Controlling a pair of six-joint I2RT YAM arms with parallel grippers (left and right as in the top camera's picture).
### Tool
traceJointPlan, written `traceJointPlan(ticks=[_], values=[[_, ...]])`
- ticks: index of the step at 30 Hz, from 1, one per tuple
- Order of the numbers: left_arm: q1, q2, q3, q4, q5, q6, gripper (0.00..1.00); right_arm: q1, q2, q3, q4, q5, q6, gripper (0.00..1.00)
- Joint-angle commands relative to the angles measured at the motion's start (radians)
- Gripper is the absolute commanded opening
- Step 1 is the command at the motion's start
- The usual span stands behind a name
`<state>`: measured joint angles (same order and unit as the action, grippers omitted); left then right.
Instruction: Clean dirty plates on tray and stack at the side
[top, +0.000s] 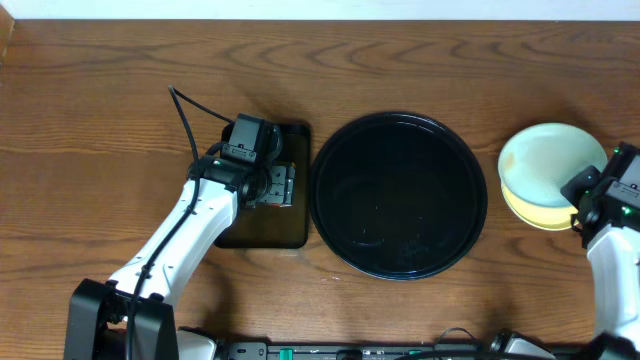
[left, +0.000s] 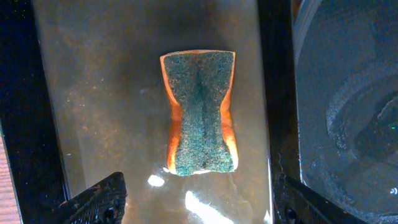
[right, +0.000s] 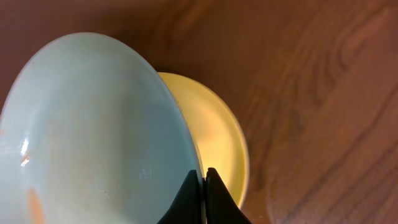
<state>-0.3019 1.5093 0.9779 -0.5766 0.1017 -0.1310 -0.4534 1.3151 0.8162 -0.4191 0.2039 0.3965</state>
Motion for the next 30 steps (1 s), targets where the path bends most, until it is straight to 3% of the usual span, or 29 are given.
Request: traceJointPlan(ticks=[1, 4, 6, 8, 14, 18, 22, 26, 28, 30], values=[[0.002, -0.004, 0.011, -0.003, -0.009, -0.005, 0.77, -0.052, 0.052, 0.012, 0.004, -0.011, 0.019, 0.05], [0.002, -0.004, 0.011, -0.003, -0.009, -0.005, 0.77, -0.072, 0.089, 0.012, 0.004, -0.012, 0.018, 0.12], [0.002, -0.004, 0.011, -0.003, -0.009, -0.005, 0.77, -0.073, 0.102, 0.012, 0.004, -0.024, 0.018, 0.26], [0.002, -0.004, 0.011, -0.003, -0.009, -0.005, 0.77, -0.072, 0.109, 0.012, 0.008, -0.069, 0.018, 0.34], [0.002, -0.004, 0.011, -0.003, -0.009, -0.005, 0.77, -0.064, 0.108, 0.012, 0.045, -0.399, -0.061, 0.52], [0.021, -0.004, 0.02, -0.002, -0.009, -0.008, 0.77, -0.011, 0.108, 0.012, 0.122, -0.703, -0.243, 0.52], [0.072, -0.004, 0.041, -0.009, -0.009, -0.087, 0.77, 0.098, 0.108, 0.012, 0.117, -0.671, -0.309, 0.56], [0.146, -0.004, 0.079, -0.108, -0.005, -0.129, 0.77, 0.251, 0.108, 0.013, 0.075, -0.491, -0.308, 0.59], [0.164, -0.004, 0.092, -0.174, -0.005, -0.129, 0.77, 0.303, 0.105, 0.013, 0.031, -0.451, -0.309, 0.72], [0.177, -0.005, 0.098, -0.237, -0.005, -0.13, 0.77, 0.338, 0.095, 0.015, -0.029, -0.451, -0.309, 0.99]])
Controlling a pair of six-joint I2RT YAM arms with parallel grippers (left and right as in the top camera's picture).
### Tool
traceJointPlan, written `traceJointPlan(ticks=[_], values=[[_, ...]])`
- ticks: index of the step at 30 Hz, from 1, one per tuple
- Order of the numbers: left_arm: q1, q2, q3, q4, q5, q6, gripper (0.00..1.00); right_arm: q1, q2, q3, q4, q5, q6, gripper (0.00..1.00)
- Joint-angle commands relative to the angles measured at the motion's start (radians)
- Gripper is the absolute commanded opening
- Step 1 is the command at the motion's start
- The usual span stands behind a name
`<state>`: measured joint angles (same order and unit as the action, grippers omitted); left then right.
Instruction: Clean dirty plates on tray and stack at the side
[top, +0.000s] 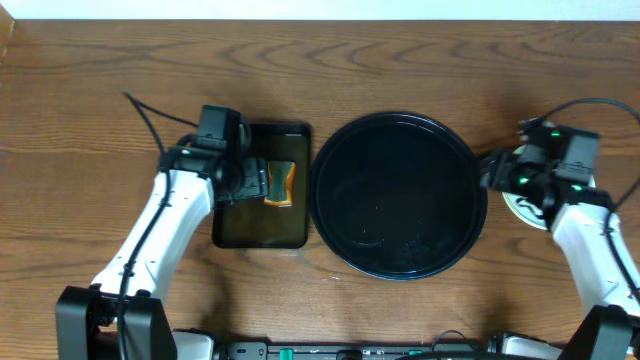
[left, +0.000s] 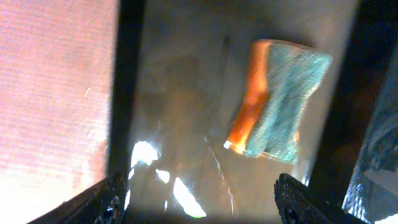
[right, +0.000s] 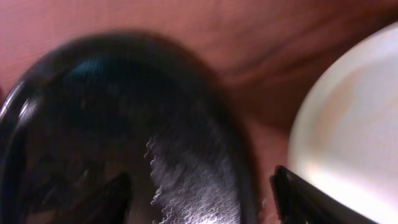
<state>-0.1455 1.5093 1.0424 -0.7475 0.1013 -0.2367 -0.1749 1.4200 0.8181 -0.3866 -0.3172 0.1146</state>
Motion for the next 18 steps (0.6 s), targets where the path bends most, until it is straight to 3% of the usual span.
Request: traceJointPlan(ticks=[1, 10, 18], values=[[0.025, -0.008, 0.034, -0.1, -0.005, -0.024, 0.77, 0.075, -0.019, 0.014, -0.098, 0.07, -0.026, 0.99], [0.024, -0.07, -0.004, -0.219, 0.014, -0.028, 0.77, 0.111, -0.21, 0.013, -0.333, 0.17, 0.038, 0.99], [0.023, -0.322, -0.088, -0.189, 0.021, -0.024, 0.77, 0.111, -0.506, -0.045, -0.365, 0.208, 0.025, 0.99]])
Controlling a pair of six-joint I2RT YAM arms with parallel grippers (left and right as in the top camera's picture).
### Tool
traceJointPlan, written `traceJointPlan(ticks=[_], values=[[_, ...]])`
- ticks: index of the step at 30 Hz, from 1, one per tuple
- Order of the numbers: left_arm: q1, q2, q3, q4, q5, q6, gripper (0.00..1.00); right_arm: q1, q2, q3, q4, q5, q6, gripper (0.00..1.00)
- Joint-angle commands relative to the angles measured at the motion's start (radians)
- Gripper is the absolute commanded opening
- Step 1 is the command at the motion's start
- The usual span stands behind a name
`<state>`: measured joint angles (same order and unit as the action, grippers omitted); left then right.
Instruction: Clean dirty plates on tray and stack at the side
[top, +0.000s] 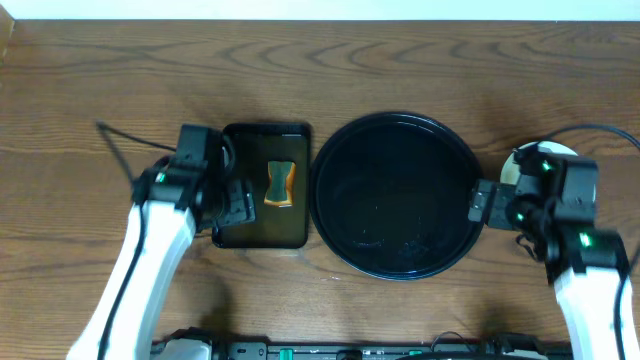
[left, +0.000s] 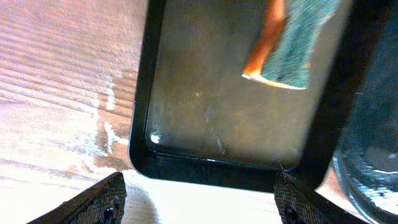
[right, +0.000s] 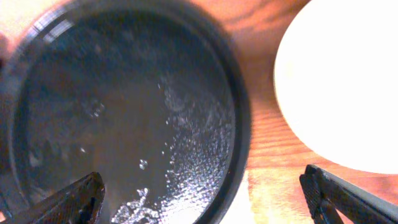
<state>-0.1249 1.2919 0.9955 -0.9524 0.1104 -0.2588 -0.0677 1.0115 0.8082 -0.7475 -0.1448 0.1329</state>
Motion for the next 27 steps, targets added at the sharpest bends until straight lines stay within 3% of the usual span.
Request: traceJointPlan(ticks=[1, 8, 13, 27], values=[[0.0, -0.151, -0.06, 0.03, 0.01, 0.005, 0.77, 0.004, -0.137, -0.049, -0.002, 0.036, 0.003, 0.99], [-0.014, -0.523, -0.233, 0.168, 0.008, 0.043, 0.77, 0.004, -0.369, -0.135, -0.005, 0.043, 0.001, 0.99], [-0.014, -0.673, -0.267, 0.169, 0.008, 0.043, 0.77, 0.004, -0.404, -0.149, -0.009, 0.043, 0.0, 0.99], [-0.014, -0.71, -0.267, 0.169, 0.008, 0.043, 0.77, 0.004, -0.403, -0.149, -0.009, 0.043, 0.0, 0.99]])
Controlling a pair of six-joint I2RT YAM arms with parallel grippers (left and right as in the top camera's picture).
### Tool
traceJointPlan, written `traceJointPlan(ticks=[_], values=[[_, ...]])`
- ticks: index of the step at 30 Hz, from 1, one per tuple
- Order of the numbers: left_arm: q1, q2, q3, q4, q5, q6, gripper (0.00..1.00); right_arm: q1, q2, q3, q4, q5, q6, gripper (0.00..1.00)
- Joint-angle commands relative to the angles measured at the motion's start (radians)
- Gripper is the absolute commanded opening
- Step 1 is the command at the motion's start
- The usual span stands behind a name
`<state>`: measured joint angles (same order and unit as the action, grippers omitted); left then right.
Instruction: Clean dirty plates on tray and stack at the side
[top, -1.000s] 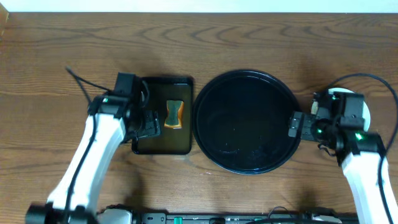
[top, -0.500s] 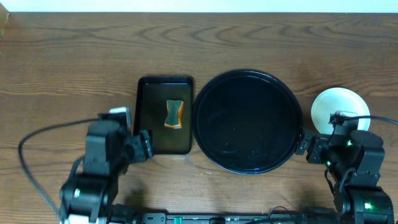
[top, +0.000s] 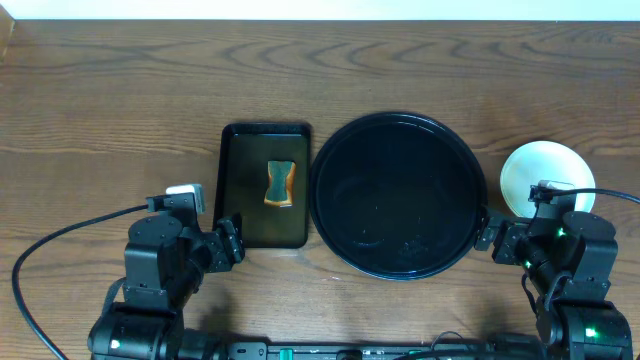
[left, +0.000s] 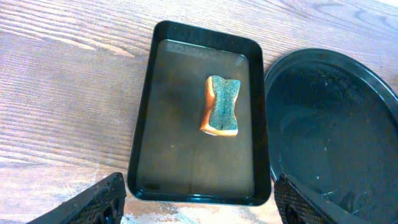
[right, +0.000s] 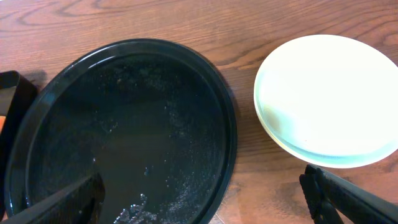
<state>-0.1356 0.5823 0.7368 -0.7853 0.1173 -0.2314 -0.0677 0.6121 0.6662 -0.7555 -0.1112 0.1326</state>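
Note:
The round black tray (top: 398, 195) lies wet and bare at mid-table; the right wrist view shows it too (right: 124, 130). To its right sits the plate stack (top: 540, 175), a pale blue-green plate (right: 323, 93) on top. An orange-and-green sponge (top: 280, 183) rests in the small rectangular black tray (top: 245, 215); the left wrist view shows sponge (left: 222, 114) and tray (left: 180, 149). My left gripper (top: 228, 242) hangs open, near side of the small tray (left: 199, 199). My right gripper (top: 492, 235) is open between round tray and plates (right: 202, 196), holding nothing.
Brown wooden table (top: 100, 100) all around. A black cable (top: 60, 250) runs from the left arm across the front left. The two trays nearly touch each other.
Both arms have drawn back toward the table's front edge and sit higher. The left gripper has left the small tray's left side; the right one no longer covers the plates. Both stay open.
First my left gripper hung open over the sponge in the small tray, while my right was shut on the pale blue-green plate's rim above a yellow plate. Then the right was open, the plate lying on the stack. Both arms then stood farther back at each moment.

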Motion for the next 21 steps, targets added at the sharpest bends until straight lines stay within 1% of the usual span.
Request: traceJointPlan(ticks=[1, 12, 17, 21], values=[[-0.003, -0.001, -0.008, 0.002, 0.002, 0.016, 0.77, 0.004, -0.003, -0.007, -0.001, 0.01, 0.001, 0.99], [-0.003, 0.0, -0.008, 0.002, 0.002, 0.016, 0.77, 0.004, -0.007, -0.008, -0.001, 0.01, 0.001, 0.99], [-0.003, -0.001, -0.008, 0.002, 0.002, 0.016, 0.77, 0.004, -0.069, -0.019, -0.018, 0.01, 0.0, 0.99], [-0.003, 0.0, -0.008, 0.002, 0.002, 0.016, 0.77, 0.007, -0.155, -0.05, 0.027, 0.005, 0.001, 0.99]])
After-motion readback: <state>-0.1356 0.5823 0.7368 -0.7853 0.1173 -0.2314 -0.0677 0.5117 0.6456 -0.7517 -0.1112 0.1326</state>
